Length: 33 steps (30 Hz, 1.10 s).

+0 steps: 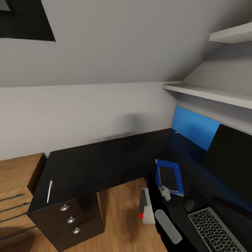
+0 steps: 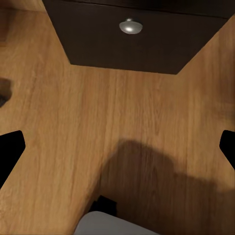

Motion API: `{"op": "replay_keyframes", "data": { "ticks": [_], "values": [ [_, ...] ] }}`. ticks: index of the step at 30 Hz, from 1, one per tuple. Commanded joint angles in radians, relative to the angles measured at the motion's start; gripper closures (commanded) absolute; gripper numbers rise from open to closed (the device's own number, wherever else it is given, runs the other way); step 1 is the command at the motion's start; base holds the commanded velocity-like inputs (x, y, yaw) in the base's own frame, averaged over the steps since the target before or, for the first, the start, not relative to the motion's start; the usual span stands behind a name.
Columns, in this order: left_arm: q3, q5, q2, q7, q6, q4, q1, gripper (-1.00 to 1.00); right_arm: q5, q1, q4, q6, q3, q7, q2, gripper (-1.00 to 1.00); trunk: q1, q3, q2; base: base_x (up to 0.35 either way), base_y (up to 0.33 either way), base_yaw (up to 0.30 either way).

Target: In the bedroom, organize the workspace by keeping the computer under the desk, ensuring the monitor is on the desk, placing the keyboard on the desk next to the monitor, placing the mouse on the desk next to the keyboard, moving the folder from the swivel chair onto the desk next to the mouse, stacking the notebook on top of the folder with the pen on top of the notebook, and positioning the swivel chair next to the desk.

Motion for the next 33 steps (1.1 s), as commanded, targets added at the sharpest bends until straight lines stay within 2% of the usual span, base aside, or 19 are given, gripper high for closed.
{"op": "replay_keyframes", "data": {
  "ticks": [1,33],
  "values": [
    [-0.008,0.008,0.001,0.008,-0.005,0.000,-0.001,-1.00,-0.009,-0.001,0.001,-0.011,0.007,0.004,0.000,-1.00,0.000,-0.001,-0.001,0.000,0.000,0.231],
    [-0.010,0.004,0.000,0.008,-0.005,0.002,-0.001,-1.00,0.002,-0.001,0.003,-0.017,0.006,0.003,-0.011,-1.00,0.000,-0.001,-0.001,0.000,0.000,0.277]
  ]
}}
